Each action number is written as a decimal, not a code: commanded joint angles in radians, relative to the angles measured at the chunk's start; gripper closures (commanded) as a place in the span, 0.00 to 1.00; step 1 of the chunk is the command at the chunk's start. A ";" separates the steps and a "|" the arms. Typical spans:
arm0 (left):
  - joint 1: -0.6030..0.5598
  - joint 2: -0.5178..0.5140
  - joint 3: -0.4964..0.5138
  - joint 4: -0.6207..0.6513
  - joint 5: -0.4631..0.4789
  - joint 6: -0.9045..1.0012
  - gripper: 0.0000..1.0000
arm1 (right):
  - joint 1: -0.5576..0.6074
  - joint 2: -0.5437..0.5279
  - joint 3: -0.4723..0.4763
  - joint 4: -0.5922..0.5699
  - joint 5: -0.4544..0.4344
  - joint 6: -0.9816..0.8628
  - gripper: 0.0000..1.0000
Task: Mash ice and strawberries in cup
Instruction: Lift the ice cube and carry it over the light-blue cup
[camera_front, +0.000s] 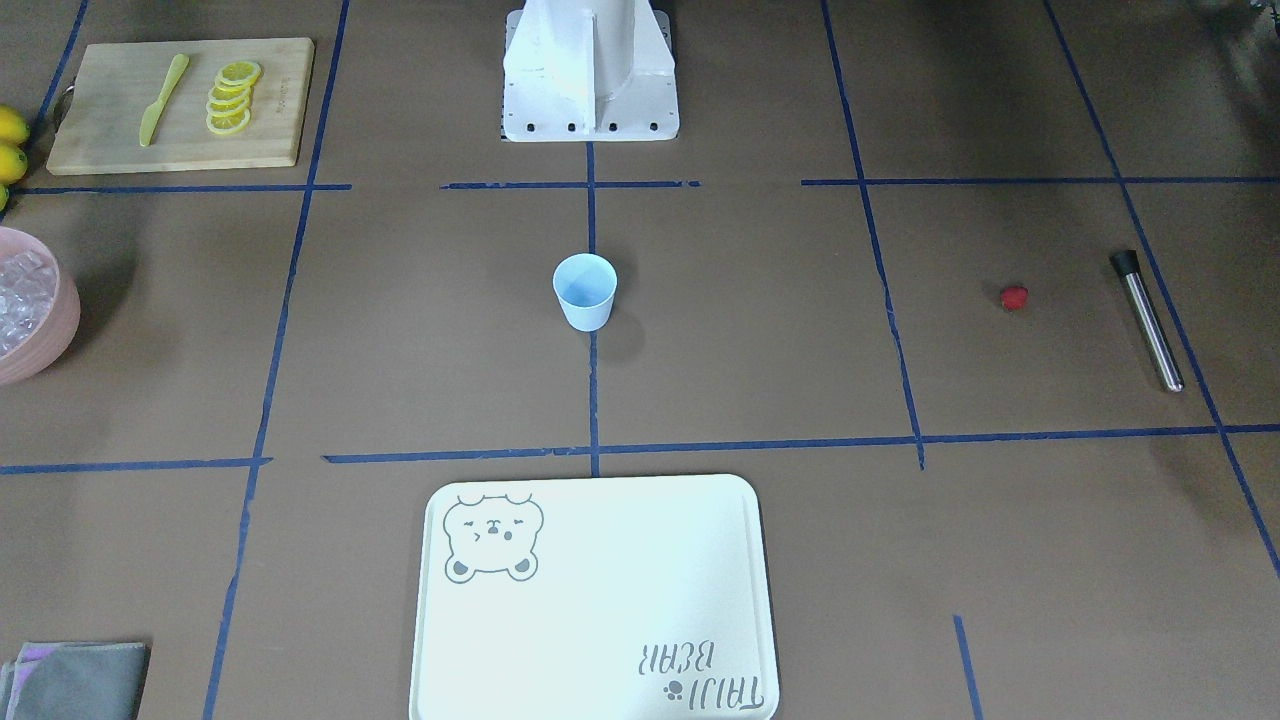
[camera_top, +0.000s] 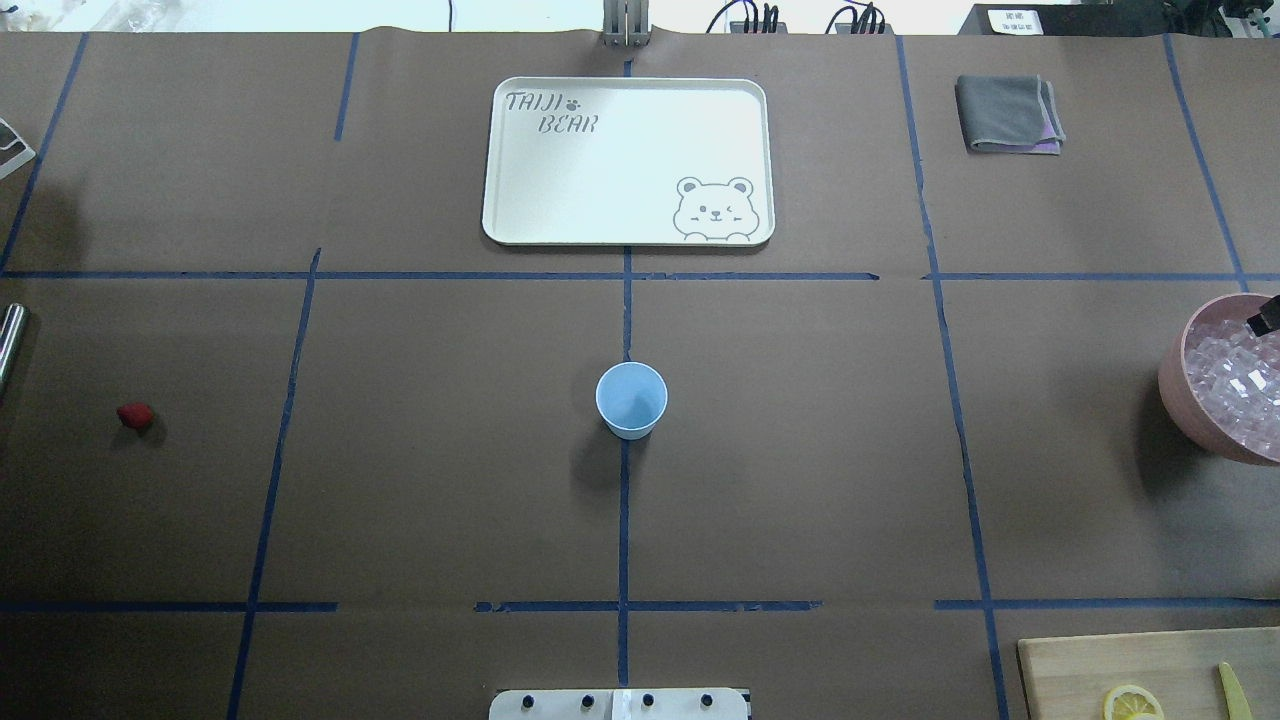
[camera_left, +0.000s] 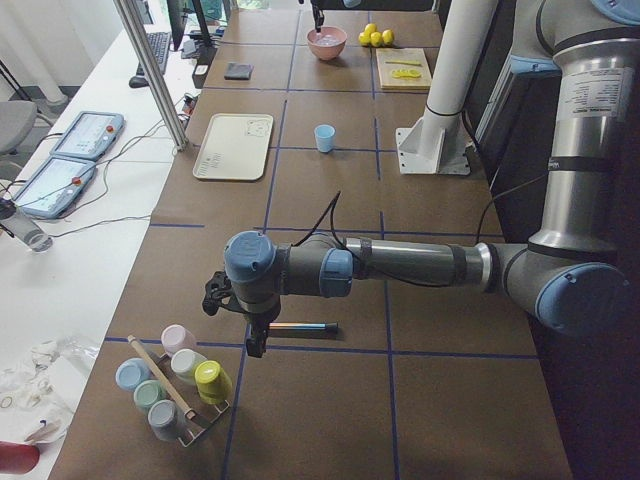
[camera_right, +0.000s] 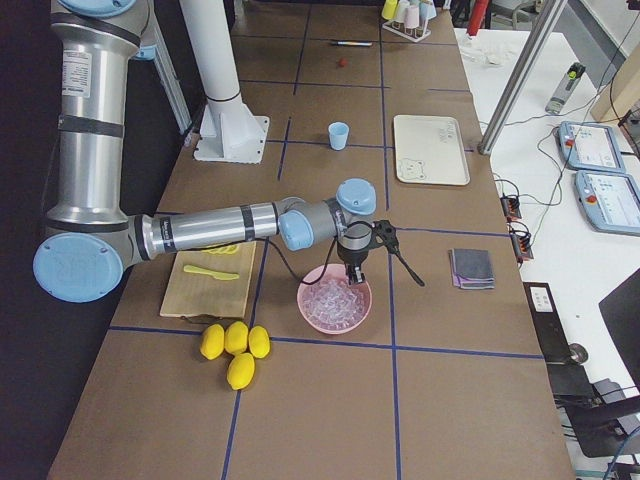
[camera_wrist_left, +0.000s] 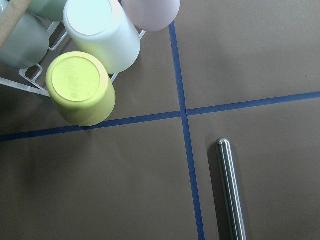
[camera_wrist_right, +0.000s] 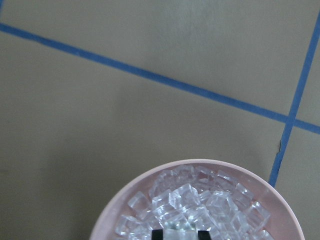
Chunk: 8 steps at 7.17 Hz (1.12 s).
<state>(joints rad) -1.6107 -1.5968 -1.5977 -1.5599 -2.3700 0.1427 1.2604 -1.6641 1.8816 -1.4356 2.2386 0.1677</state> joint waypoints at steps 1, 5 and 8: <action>0.000 0.001 0.001 0.000 0.000 0.000 0.00 | 0.016 0.128 0.135 -0.208 0.038 0.024 0.98; 0.000 0.001 0.004 0.001 0.000 0.000 0.00 | -0.281 0.471 0.137 -0.285 0.008 0.545 0.98; 0.000 0.001 0.007 0.001 0.002 0.000 0.00 | -0.597 0.674 0.113 -0.295 -0.216 0.861 1.00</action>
<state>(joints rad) -1.6107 -1.5953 -1.5918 -1.5585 -2.3697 0.1427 0.7899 -1.0709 2.0098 -1.7267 2.1281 0.9156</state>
